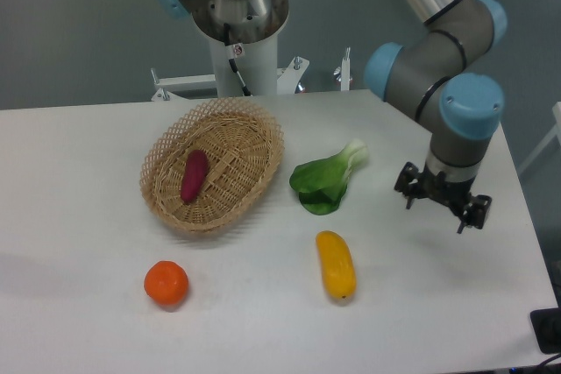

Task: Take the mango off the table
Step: 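Move the open gripper over the yellow mango and lower onto it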

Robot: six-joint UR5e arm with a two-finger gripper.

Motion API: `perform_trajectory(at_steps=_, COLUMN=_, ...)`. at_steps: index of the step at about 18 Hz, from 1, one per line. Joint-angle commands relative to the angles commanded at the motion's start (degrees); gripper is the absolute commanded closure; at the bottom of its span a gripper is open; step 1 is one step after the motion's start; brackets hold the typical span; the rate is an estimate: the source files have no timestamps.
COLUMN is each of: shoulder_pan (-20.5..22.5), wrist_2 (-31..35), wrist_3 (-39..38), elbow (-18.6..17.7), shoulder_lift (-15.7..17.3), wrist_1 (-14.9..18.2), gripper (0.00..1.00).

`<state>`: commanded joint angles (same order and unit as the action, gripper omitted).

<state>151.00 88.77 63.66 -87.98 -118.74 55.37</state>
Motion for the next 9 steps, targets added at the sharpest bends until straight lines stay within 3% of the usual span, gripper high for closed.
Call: perform_trajectory(at_steps=9, shoulder_pan=-6.2, wrist_2=-0.1, wrist_3=-16.6, elbow=0.0, shoulder_lift=-2.4, wrist_1=-0.7, gripper=0.0)
